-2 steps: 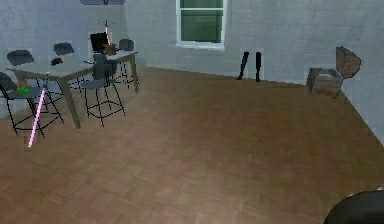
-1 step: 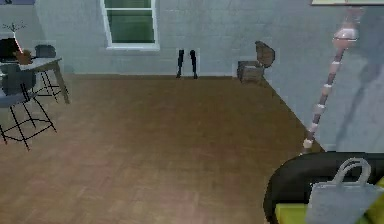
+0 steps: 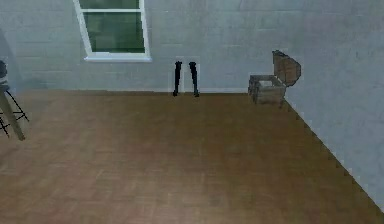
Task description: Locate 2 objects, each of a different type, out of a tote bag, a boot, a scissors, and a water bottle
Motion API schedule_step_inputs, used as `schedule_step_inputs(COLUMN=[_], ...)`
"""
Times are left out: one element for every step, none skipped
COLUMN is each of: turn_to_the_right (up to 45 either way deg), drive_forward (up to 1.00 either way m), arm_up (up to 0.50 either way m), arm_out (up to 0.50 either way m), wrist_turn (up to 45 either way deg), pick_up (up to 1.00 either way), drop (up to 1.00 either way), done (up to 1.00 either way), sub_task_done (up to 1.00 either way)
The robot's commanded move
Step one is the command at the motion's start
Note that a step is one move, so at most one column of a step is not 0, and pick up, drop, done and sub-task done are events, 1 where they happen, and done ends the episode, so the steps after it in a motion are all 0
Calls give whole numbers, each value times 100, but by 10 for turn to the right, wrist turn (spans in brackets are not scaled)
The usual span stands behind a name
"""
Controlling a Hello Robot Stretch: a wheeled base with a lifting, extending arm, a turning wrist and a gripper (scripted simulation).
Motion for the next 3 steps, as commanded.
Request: schedule_step_inputs(turn_to_the_right=[60, 0, 0], drive_forward=[0, 30, 100], arm_up=[0, 0, 0], arm_out=[0, 0, 0], wrist_turn=[0, 0, 0], pick_up=[0, 0, 0], drop=[0, 0, 0], done=[0, 0, 0], sub_task_done=[0, 0, 0])
